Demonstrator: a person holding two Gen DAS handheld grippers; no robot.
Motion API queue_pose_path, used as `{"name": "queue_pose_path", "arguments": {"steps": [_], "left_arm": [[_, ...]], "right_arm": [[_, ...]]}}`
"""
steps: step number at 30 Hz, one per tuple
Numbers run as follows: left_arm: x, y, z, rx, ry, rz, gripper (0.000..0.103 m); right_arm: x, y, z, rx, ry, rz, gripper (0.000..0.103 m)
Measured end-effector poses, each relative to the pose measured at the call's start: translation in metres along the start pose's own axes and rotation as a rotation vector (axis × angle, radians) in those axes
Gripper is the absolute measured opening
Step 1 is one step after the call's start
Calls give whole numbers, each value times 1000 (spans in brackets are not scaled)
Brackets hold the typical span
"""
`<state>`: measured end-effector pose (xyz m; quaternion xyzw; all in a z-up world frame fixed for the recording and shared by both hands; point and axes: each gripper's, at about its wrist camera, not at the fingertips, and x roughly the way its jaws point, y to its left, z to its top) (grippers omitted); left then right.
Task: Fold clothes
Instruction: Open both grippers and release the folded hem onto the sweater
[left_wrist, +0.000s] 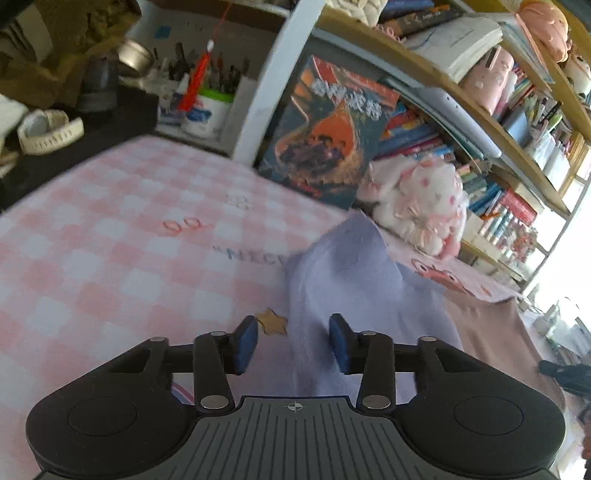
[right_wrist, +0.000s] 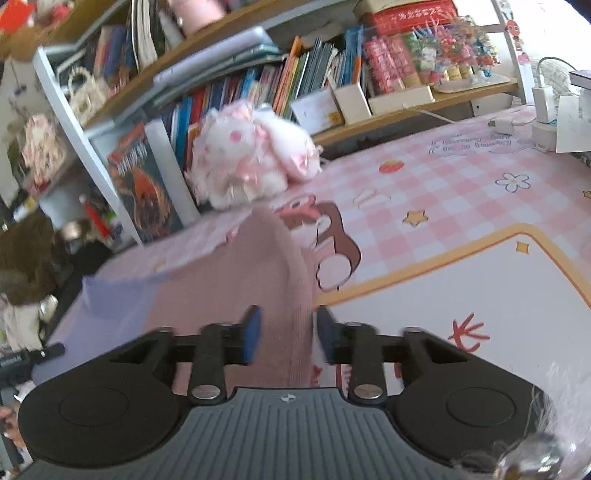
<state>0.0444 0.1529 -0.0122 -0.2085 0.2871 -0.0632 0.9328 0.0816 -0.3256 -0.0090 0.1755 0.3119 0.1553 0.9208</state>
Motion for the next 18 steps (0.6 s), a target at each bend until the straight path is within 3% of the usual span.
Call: {"name": "queue_pose_path", "arguments": {"steps": [1,4,7,9,12,14,17,18], "left_arm": [[-4,1,0,-32,-11,-30,6],[-24,3,3,-100,-79,-121,6],[-17,-4,1,-12,-31,-45,6],[-12,-5,1,31,-9,-16,7],[-5,-7,2,93,13,18,19],[-3,-9,7,135,14,36,28],[6,-18,28,206,-12,25,49],[13,-21,33,219,-8,23,51]], "right_arm": [[1,2,0,-12,6,-6,6],[-17,-1,6,47,-78,77,6],[-24,-6,8,92,-96,93,6],[-9,-7,2,49,-29,27,6],[6,-11,-5,14,27,-16,8],[4,-12,-1,-7,1,-26,20],[3,-9,15,-64,-41,-42,27],[8,-6,22,-85,-43,-41,27]]}}
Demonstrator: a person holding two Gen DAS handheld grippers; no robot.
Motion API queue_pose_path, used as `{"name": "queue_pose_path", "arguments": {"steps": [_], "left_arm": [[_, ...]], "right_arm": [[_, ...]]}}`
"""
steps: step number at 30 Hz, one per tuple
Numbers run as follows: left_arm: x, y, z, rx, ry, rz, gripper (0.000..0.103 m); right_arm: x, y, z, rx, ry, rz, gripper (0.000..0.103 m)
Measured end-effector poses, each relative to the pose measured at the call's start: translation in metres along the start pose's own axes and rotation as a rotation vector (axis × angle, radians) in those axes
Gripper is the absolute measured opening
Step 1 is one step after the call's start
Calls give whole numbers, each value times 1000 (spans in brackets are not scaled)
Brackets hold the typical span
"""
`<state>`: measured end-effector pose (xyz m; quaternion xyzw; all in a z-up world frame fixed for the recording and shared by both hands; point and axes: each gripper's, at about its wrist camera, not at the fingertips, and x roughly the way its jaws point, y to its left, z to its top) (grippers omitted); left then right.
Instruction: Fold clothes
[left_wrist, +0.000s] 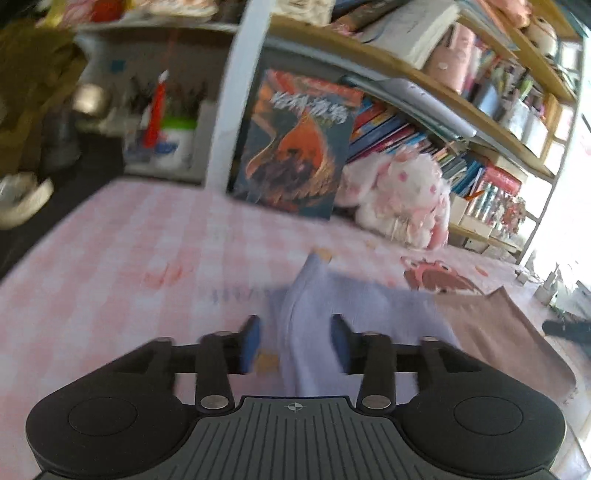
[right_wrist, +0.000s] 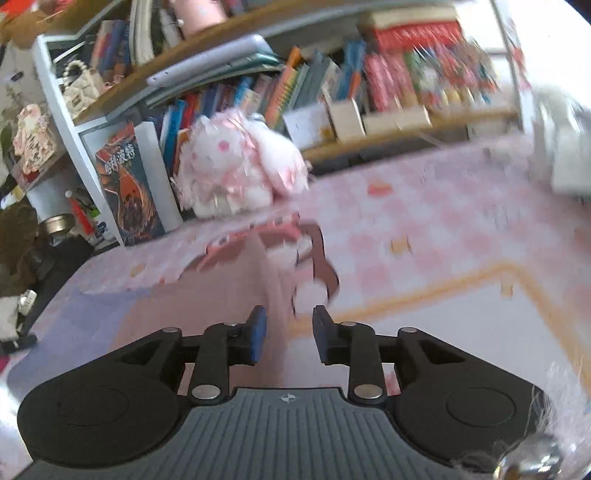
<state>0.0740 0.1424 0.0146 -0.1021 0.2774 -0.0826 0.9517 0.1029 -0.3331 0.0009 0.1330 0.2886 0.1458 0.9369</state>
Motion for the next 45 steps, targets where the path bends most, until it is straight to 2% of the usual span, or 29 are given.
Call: {"name": "queue_pose_path", "arguments": {"steps": [5,7,9,10,11,14,17,21,22,24,26,28,31,33,36,40,44,45], "left_arm": [[43,-9,22,34,41,-1,50],[55,-10,24,28,56,-8,46],[63,-10,24,25,88,-24,26],[65,-10,24,25,99,-30,7],[64,-9,23,16,97,-41,6],[66,-1,22,-35,101,-45,5],[74,4,19,-61,120,-27,5],[74,5,20,-67,127,-19,7],[73,4,21,-64,126,-10,12],[64,-2,23,-28,104,48,14],[49,-9,24,28,71,87,14],[28,-14,21,78,38,94,14],[-2,-16,10,83,21,71,14],[-19,-14,-2,57,22,56,16],[-38,-3,-23,-50,32,24,24],[-54,10,-47,-210,35,-32,25],[-58,10,-59,-235,35,-31,23],[-59,10,-61,-234,36,-35,20]], "right_arm": [[43,15,25,-90,26,15,27],[59,17,28,-95,50,12,27],[73,17,29,-104,79,1,19],[78,17,29,-106,90,2,7],[79,17,30,-99,86,16,6],[69,13,33,-49,25,61,5],[80,7,30,-29,69,3,5],[85,2,25,-10,78,1,5],[84,3,25,-15,79,-4,6],[81,5,26,-29,81,-15,7],[71,7,27,-36,65,-32,15],[54,10,26,-57,32,-33,17],[25,12,17,-101,4,-26,21],[4,10,4,-101,-5,-26,22],[-21,4,-15,-60,-12,-12,22],[-42,-1,-38,2,6,0,22],[-49,2,-51,22,29,15,22],[-49,3,-53,21,33,13,22]]}}
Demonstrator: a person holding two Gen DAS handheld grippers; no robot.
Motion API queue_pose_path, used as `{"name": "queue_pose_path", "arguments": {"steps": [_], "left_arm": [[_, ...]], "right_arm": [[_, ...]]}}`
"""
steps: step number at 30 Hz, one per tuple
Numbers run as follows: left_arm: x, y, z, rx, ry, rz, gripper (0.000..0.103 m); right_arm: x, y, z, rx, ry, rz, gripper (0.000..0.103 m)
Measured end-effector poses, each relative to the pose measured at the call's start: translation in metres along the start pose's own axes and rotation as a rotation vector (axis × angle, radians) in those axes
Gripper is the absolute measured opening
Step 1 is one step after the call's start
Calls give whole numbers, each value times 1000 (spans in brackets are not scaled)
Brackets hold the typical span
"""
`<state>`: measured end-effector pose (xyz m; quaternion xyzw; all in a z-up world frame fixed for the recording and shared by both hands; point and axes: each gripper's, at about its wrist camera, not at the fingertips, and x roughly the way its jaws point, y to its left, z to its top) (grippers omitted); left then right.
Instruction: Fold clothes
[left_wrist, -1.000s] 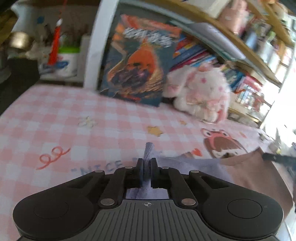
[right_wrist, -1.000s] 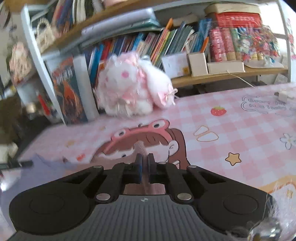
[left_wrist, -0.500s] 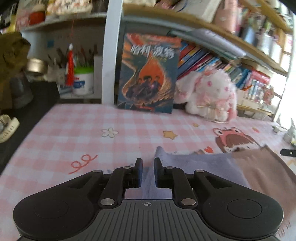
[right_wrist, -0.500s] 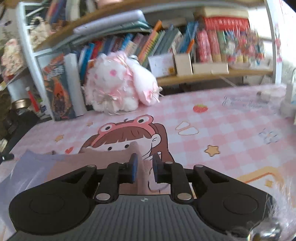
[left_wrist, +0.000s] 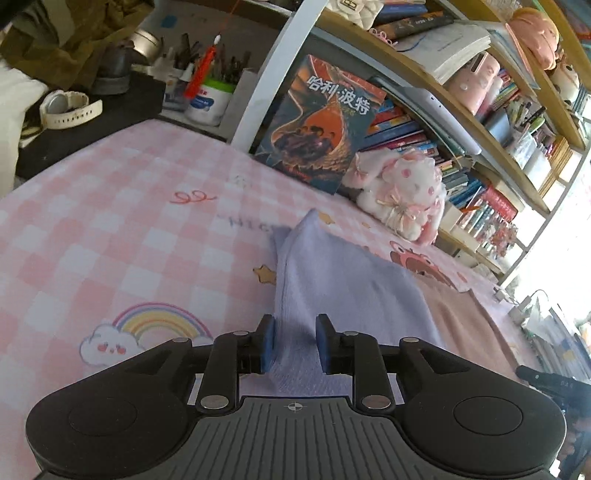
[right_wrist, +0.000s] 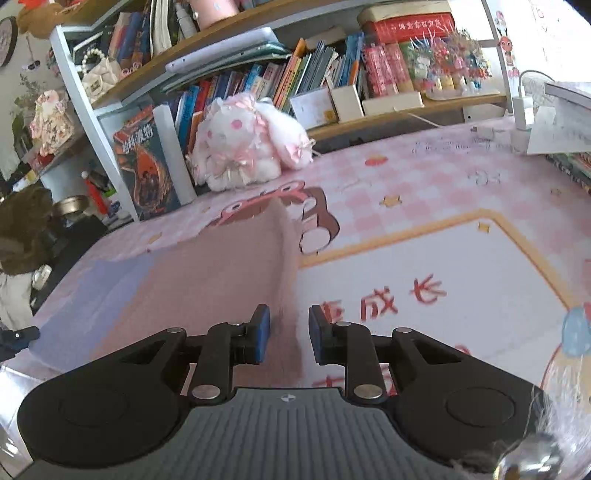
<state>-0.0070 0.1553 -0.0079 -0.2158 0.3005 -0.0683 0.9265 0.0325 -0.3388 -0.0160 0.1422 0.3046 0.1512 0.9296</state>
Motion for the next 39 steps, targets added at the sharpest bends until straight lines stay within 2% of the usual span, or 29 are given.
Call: {"name": "queue_pose_path", "arguments": {"steps": [2,3,4,8,11,14,25,39], "left_arm": [[-1,0,-1,1,-3,-13,19],[-2,1,-2,-3,-7,-15,9],[-3,3,-2,-12,-14,-19,6],[-9,12,-2,-32,-37,-23,6],[-5,17,-3,-25,-11,-6,6],[-1,23,-4,-23,13,6,12],[-3,44,-2,-66,-13,27,11],[-16,75,12,-94,-44,122,10]], "right_arm": [[0,2,-4,-1,7,-4,18],[1,1,-6,4,5,-5,17],[1,0,-7,10,3,-6,17],[2,-4,-13,57,-8,3,16],[3,-1,-15,64,-5,16,16],[4,3,-16,58,-3,17,16],[8,8,-22,72,3,48,16],[31,55,-23,-4,24,71,16]]}}
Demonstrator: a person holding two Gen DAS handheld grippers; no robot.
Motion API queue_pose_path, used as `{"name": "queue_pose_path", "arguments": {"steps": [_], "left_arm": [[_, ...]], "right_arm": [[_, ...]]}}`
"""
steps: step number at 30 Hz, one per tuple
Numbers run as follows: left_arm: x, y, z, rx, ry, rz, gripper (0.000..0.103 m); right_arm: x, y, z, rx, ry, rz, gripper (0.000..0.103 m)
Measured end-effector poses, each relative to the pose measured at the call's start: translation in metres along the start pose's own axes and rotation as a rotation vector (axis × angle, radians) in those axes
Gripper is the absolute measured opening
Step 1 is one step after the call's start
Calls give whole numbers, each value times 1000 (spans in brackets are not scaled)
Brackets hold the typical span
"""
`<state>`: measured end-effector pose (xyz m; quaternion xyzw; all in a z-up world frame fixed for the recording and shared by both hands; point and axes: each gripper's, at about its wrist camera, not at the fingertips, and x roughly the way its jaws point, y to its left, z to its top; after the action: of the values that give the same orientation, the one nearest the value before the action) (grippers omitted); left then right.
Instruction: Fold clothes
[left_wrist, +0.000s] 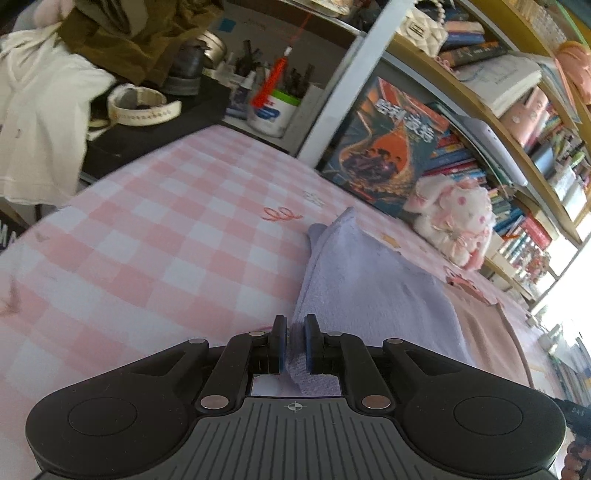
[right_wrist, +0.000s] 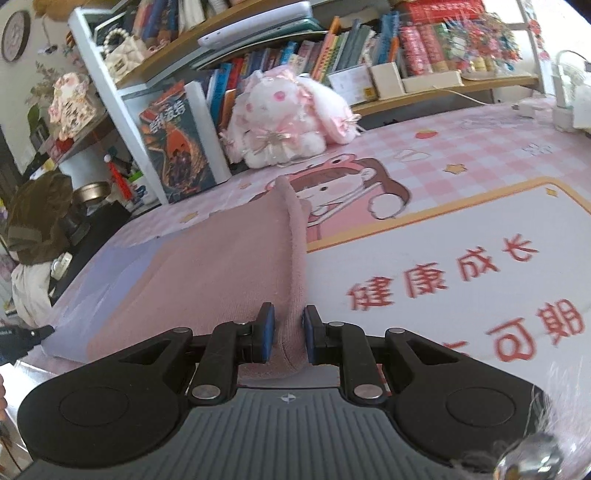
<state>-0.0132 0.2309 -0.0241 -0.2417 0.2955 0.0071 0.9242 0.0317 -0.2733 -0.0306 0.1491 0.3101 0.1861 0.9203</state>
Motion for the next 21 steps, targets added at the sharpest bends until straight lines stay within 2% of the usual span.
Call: {"name": "queue_pose_path", "arguments": {"steps": [7,12,16,18,19,21], "left_arm": [[-6,16,3,-21,-15,18,10],[-14,18,3,-40,-41,27,15],[-34,14,2,-34,-88,74,16],[-45,14,-1,-53,-95,70,16],[-51,14,-3,-67,-97,63,17],[-62,15,-7,-93,-99,50,28]], "right_arm": [[15,29,2,-82,15,-27,16],[19,42,0,-169,10,-65,17],[18,38,-1,-162,8,-54,17],[18,37,-1,-152,7,-46,17],[18,36,-2,-148,7,-42,17],[18,35,-2,-142,5,-38,17]]}}
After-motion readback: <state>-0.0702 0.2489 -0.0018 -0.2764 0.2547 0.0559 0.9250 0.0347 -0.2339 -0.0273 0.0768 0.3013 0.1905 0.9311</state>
